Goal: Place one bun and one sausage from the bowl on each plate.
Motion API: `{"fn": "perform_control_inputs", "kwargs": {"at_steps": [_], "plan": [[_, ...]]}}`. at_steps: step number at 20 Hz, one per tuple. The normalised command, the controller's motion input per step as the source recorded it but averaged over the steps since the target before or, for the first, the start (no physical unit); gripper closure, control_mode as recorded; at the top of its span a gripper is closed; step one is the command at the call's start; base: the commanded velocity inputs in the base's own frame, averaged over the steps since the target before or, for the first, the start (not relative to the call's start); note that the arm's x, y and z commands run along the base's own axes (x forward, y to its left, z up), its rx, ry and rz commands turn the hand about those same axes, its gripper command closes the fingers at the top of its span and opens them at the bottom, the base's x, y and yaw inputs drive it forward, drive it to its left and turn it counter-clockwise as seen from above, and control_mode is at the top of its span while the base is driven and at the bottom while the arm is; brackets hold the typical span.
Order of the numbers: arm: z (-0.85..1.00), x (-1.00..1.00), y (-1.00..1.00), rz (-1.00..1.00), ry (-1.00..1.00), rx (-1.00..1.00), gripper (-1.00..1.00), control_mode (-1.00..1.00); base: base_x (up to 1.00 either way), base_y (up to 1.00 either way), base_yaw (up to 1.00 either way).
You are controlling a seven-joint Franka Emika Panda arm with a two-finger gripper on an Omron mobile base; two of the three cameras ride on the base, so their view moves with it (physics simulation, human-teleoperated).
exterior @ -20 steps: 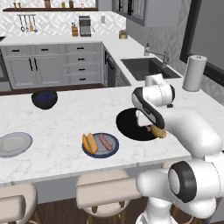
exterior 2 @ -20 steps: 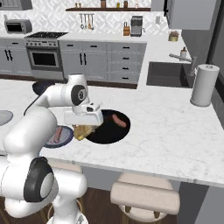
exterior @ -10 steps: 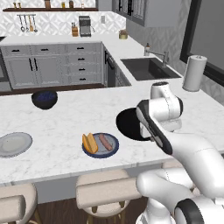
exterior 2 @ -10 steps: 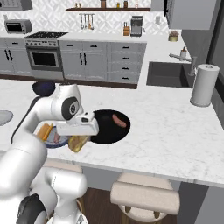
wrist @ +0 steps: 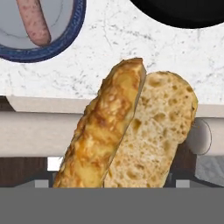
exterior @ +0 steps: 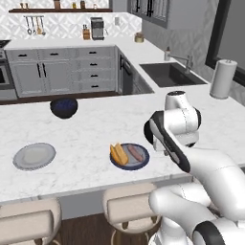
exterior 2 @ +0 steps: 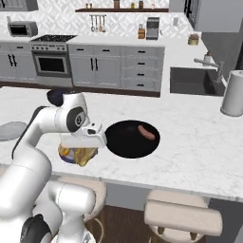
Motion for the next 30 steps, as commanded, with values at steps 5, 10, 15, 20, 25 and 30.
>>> {"fn": "perform_control_inputs", "kwargs": {"at_steps": [5,10,15,20,25,30], "plan": [[0.00,0.00,0.00,0.00,0.00,0.00,1.00,1.00,0.00,1.00,-0.07],[0.00,0.00,0.00,0.00,0.00,0.00,1.00,1.00,0.00,1.00,-0.06],[0.00,0.00,0.00,0.00,0.00,0.00,1.00,1.00,0.00,1.00,-0.05],[0.00,0.00,0.00,0.00,0.00,0.00,1.00,1.00,0.00,1.00,0.00],[0.00,0.00,0.00,0.00,0.00,0.00,1.00,1.00,0.14,0.82,0.00],[0.00,0.00,0.00,0.00,0.00,0.00,1.00,1.00,0.00,-0.10,0.00]]}}
